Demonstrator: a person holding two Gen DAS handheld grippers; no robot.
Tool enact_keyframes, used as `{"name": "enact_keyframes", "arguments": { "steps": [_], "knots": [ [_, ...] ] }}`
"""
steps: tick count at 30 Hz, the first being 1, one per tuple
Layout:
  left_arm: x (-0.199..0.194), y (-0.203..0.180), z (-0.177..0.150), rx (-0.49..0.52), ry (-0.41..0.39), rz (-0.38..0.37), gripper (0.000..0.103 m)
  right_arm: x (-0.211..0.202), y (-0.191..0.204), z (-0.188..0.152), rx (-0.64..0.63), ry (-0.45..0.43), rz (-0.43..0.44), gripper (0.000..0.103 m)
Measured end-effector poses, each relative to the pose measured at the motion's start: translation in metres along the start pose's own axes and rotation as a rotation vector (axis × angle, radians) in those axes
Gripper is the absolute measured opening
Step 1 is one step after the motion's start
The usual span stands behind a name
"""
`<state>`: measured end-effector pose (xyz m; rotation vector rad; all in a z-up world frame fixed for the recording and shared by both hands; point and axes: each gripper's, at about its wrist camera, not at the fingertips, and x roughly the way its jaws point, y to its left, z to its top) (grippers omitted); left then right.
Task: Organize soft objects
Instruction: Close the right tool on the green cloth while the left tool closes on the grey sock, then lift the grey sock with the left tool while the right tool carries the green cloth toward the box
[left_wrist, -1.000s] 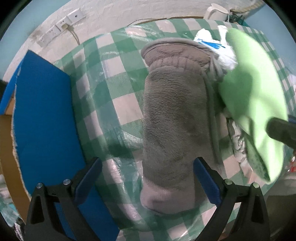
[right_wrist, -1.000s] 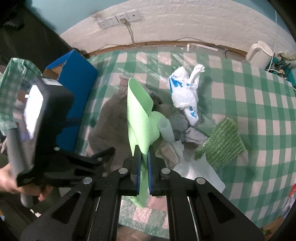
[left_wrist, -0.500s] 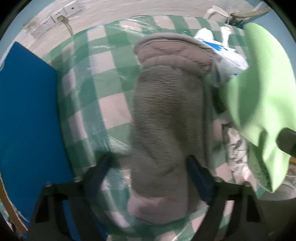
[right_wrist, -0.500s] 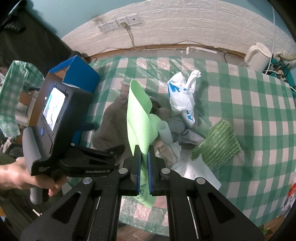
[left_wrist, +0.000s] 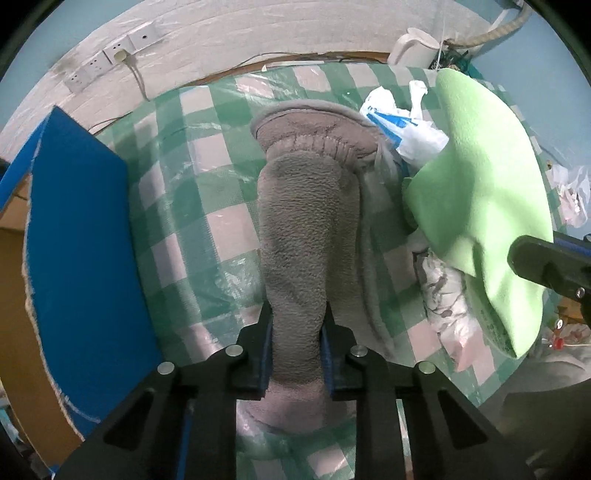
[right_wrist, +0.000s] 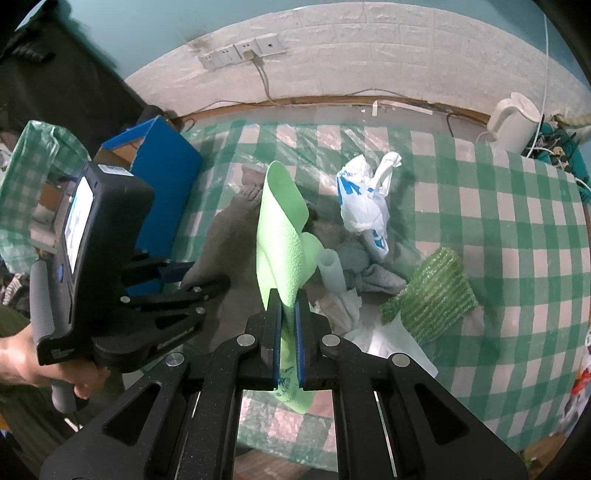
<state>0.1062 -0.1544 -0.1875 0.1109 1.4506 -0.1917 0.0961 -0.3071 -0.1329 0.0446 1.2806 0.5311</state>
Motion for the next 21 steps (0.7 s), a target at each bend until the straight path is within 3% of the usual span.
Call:
{"name": "enact_keyframes", "arguments": {
  "steps": [17, 21],
  "knots": [
    [-0.055, 0.023, -0.034, -0.028, -0.088, -0.005, 0.017, -0.022, 0.011, 0.003, -0.02, -0.04, -0.008, 0.006],
    [-0.061, 0.028, -0.038, -0.033, -0.107, 0.006, 0.017, -0.008, 0.01, 0.001, -0.017, 0.025, -0.015, 0.008]
  ]
}}
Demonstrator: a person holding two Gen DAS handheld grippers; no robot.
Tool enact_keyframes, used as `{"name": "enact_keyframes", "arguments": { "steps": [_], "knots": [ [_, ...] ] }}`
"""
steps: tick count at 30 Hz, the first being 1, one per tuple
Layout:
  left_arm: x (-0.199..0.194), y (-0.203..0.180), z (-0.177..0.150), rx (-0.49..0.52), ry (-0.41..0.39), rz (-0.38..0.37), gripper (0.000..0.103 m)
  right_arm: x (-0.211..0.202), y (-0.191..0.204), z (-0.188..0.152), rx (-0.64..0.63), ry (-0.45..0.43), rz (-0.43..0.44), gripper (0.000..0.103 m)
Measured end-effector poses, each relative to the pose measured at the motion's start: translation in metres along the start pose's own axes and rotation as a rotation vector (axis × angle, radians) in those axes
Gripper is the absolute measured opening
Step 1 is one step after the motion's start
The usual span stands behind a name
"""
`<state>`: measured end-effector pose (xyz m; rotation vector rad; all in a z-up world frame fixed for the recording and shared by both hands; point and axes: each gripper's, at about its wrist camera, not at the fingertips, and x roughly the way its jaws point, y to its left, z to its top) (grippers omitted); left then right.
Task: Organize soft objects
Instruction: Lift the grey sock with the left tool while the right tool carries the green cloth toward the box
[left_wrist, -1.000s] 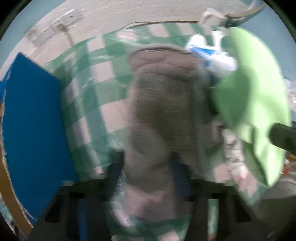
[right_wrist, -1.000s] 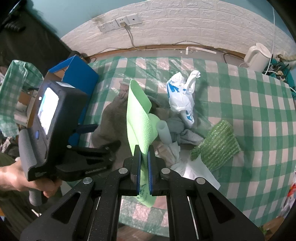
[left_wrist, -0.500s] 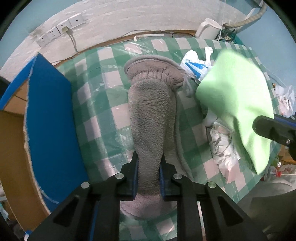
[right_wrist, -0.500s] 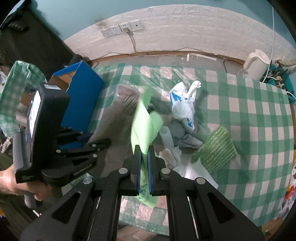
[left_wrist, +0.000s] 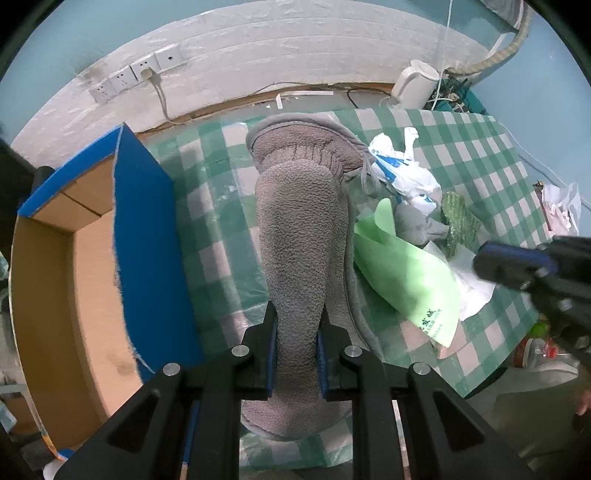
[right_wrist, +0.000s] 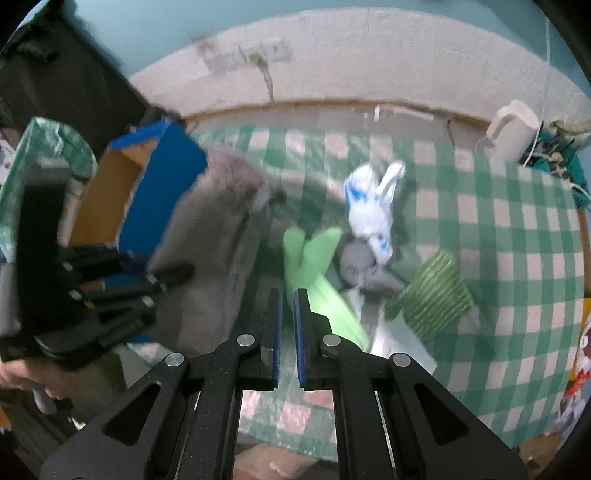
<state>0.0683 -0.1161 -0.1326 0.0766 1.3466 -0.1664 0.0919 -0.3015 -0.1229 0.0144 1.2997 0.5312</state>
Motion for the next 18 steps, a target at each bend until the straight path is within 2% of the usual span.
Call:
{"name": "enact_keyframes", "arguments": {
  "steps": [1, 2, 4, 9, 13, 18],
  "knots": [
    [-0.001, 0.002, -0.002, -0.001, -0.003, 0.005, 0.017, 0.006, -0.001, -0.002, -0.003, 0.008, -0.023, 0.016],
    [-0.001, 0.003, -0.002, -0.004, -0.002, 0.006, 0.017, 0.01, -0.001, -0.004, -0.011, 0.013, -0.04, 0.032],
    [0.001, 0.007, -0.001, -0.014, 0.005, 0.006, 0.017, 0.021, -0.002, -0.008, -0.036, 0.024, -0.065, 0.04],
    [-0.001, 0.011, -0.001, -0.021, 0.005, 0.006, 0.017, 0.041, 0.003, -0.012, -0.099, 0.046, -0.096, 0.041],
    [-0.002, 0.014, 0.0, -0.024, 0.0, 0.005, 0.017, 0.05, 0.011, -0.009, -0.164, 0.026, -0.116, 0.046],
    [0.001, 0.019, 0.0, -0.035, 0.004, -0.001, 0.017, 0.062, 0.015, -0.002, -0.207, 0.03, -0.115, 0.047]
  ]
}}
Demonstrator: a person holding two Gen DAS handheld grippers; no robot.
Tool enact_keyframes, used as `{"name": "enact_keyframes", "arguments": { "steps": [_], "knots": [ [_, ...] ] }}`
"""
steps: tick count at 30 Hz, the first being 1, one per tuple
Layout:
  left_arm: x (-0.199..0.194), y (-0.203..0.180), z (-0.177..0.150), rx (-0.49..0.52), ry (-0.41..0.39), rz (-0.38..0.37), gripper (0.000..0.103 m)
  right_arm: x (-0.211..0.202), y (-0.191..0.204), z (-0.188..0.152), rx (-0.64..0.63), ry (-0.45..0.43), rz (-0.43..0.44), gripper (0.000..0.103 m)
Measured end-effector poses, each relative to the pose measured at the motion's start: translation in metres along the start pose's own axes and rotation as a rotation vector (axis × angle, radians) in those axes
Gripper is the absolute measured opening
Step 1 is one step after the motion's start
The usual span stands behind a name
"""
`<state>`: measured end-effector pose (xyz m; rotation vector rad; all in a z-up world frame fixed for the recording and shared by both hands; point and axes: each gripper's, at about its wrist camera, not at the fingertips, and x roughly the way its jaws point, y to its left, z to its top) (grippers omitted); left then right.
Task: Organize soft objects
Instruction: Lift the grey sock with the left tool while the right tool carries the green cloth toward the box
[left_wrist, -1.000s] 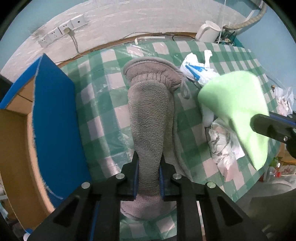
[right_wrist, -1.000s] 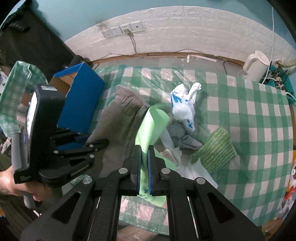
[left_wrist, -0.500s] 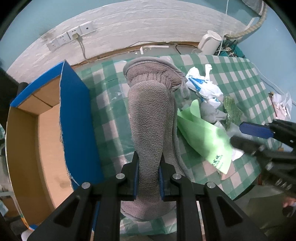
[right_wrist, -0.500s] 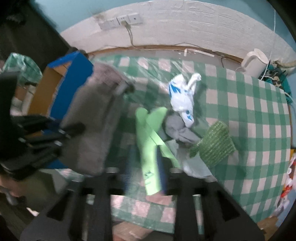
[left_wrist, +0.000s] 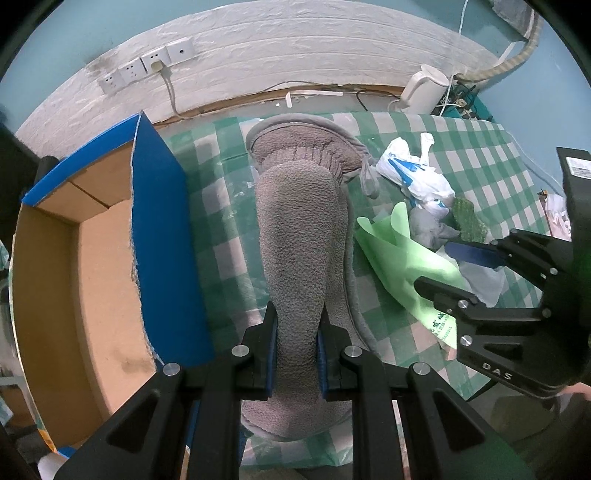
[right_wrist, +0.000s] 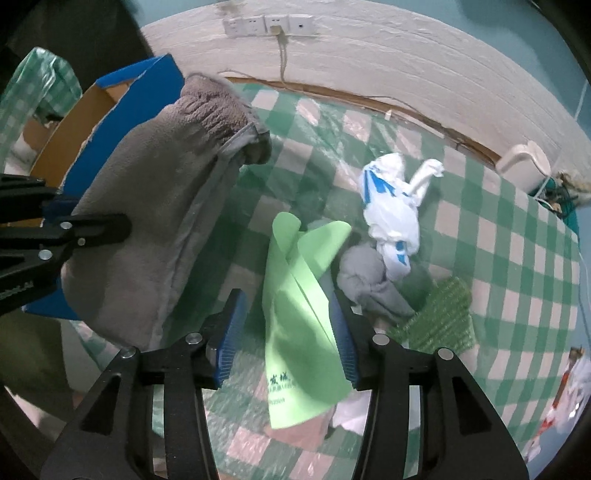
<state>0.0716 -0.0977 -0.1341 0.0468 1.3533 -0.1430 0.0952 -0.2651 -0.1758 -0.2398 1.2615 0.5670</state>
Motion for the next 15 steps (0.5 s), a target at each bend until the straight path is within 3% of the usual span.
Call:
{"name": "enact_keyframes", "arguments": {
  "steps": [13, 15],
  "knots": [
    [0.0, 0.008, 0.0, -0.019, 0.009, -0.019, 0.017, 0.038, 0.012, 0.003, -0.107, 0.08, -0.069, 0.047],
    [-0.001, 0.008, 0.0, -0.02, 0.01, -0.023, 0.017, 0.042, 0.013, 0.0, -0.12, 0.1, -0.074, 0.042]
  ]
}}
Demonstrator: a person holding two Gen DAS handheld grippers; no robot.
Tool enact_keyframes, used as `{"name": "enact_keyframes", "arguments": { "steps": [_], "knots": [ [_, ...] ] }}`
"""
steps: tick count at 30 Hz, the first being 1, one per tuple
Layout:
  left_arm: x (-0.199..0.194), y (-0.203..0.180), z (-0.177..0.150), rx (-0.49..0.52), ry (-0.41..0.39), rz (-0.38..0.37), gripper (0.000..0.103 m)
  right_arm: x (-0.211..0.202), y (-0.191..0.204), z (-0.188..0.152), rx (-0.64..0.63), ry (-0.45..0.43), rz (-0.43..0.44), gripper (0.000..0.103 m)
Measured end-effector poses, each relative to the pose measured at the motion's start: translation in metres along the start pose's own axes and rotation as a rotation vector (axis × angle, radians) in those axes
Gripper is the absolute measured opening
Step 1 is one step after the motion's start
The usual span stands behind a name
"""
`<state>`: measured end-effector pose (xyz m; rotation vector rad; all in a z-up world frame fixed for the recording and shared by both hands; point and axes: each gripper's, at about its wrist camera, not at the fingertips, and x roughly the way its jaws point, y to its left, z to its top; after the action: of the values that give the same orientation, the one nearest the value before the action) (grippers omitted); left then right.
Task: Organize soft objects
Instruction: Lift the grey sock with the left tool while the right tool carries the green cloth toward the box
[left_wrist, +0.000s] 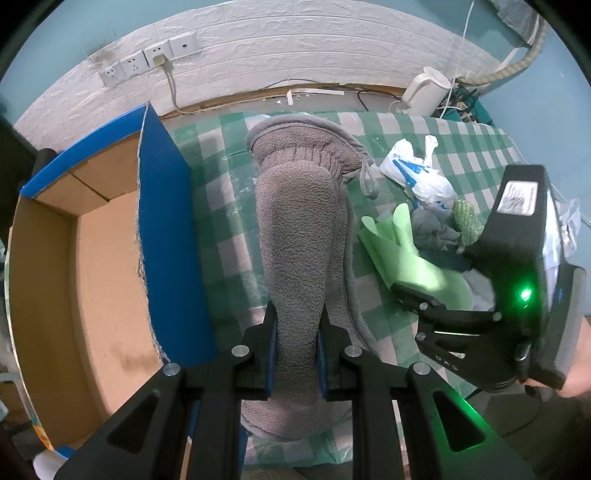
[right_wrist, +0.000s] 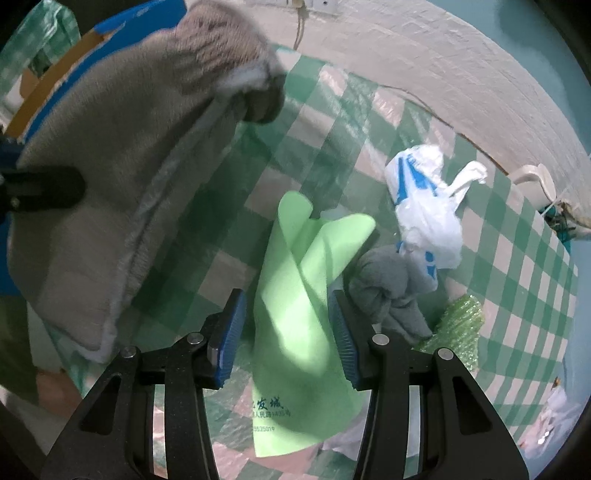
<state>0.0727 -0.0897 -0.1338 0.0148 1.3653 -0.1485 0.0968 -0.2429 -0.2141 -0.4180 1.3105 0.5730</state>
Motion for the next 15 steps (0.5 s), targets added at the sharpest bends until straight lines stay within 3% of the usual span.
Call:
{"name": "enact_keyframes", "arguments": {
  "steps": [2, 6, 15],
  "knots": [
    [-0.001, 0.0, 0.0, -0.001, 0.0, -0.004, 0.017, 0.001, 0.001, -0.002, -0.015, 0.009, -0.003, 0.011],
    [-0.005, 0.0, 0.0, -0.004, -0.005, -0.011, 0.017, -0.007, -0.002, -0.006, -0.01, -0.008, 0.006, 0.005],
    [-0.018, -0.006, -0.003, 0.014, -0.029, -0.015, 0.017, -0.046, -0.016, -0.002, 0.078, -0.078, 0.064, 0.004]
  ]
}}
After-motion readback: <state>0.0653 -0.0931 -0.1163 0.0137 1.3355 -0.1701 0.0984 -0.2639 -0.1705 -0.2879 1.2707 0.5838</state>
